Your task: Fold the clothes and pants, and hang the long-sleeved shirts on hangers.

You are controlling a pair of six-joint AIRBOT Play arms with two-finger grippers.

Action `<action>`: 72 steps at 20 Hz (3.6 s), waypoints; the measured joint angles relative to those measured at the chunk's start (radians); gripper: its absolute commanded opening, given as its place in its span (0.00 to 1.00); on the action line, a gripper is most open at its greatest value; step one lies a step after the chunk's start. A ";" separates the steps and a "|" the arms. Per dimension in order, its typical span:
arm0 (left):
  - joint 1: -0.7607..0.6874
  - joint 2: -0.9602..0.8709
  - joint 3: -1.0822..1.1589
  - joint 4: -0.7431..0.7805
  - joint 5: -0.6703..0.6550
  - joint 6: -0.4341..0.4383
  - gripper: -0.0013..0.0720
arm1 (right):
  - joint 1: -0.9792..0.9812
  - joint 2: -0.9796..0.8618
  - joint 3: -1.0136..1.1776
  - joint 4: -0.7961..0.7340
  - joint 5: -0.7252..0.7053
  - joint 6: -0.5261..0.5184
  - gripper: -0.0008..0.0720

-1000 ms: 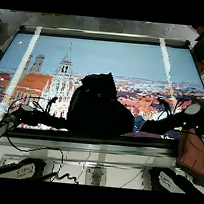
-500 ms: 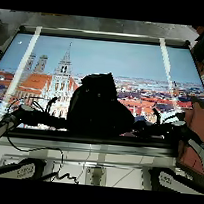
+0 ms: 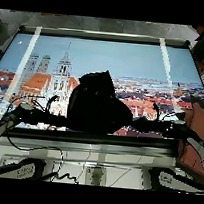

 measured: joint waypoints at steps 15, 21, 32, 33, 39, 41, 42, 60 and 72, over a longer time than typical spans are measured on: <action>0.002 0.507 0.601 -0.273 0.060 -0.048 0.06 | 0.000 0.589 0.573 0.068 0.091 0.058 0.06; 0.002 0.800 0.653 -0.290 0.372 -0.052 0.06 | 0.000 0.798 0.788 0.065 0.061 0.208 0.06; -0.077 0.640 0.550 0.145 0.261 -0.550 0.06 | 0.074 0.763 0.488 -0.045 -0.157 0.645 0.06; -0.118 0.569 0.528 0.164 0.262 -0.550 0.06 | 0.114 0.730 0.427 -0.052 -0.232 0.657 0.06; -0.297 0.206 0.484 0.187 0.415 -0.511 0.06 | 0.252 0.429 0.286 -0.146 -0.649 0.676 0.06; -0.318 0.153 0.482 0.189 0.395 -0.508 0.06 | 0.222 0.352 0.312 -0.232 -0.660 0.678 0.06; -0.329 0.137 0.480 0.189 0.357 -0.508 0.06 | 0.200 0.329 0.328 -0.282 -0.639 0.678 0.06; -0.731 0.022 0.407 0.205 0.000 -0.647 0.97 | -0.011 0.230 0.475 -0.987 -0.004 0.628 0.93; -0.731 0.008 0.406 0.206 0.023 -0.647 0.97 | -0.169 -0.215 0.628 -0.727 0.146 0.552 0.92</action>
